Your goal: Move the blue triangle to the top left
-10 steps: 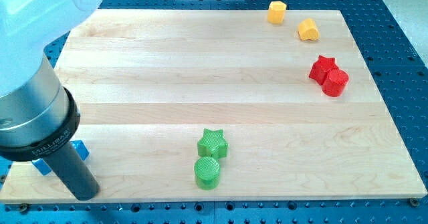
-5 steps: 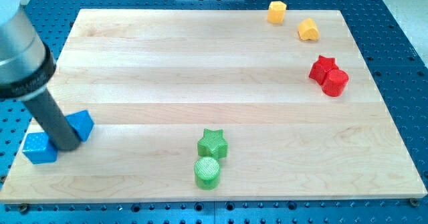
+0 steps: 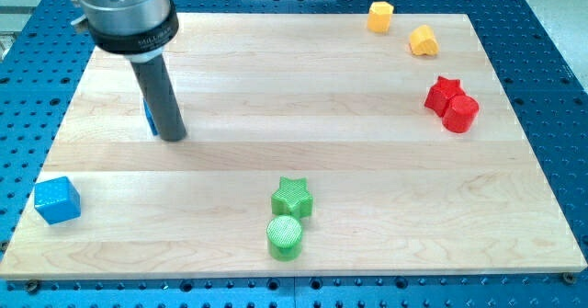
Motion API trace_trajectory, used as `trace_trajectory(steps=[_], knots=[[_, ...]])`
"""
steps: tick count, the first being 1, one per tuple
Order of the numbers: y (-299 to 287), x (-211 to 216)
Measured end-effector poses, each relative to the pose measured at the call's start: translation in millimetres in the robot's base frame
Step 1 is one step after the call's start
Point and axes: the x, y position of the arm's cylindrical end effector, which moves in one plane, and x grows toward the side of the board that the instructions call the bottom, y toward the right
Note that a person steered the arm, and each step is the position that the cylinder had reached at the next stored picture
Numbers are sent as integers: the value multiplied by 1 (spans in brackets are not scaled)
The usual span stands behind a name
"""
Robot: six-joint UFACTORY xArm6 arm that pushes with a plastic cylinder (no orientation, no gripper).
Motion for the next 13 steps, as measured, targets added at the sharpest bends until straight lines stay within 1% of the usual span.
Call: trace_trajectory(steps=[1,2,3,4,5,6,7,8,9,10,11,13], knots=[[-10,-23],[-39,-19],[-64,-38],[-68,-66],[-67,-83],[-75,-73],[-106,-37],[-127,-72],[-91,-106],[-75,-83],[-66,-87],[-35,-154]])
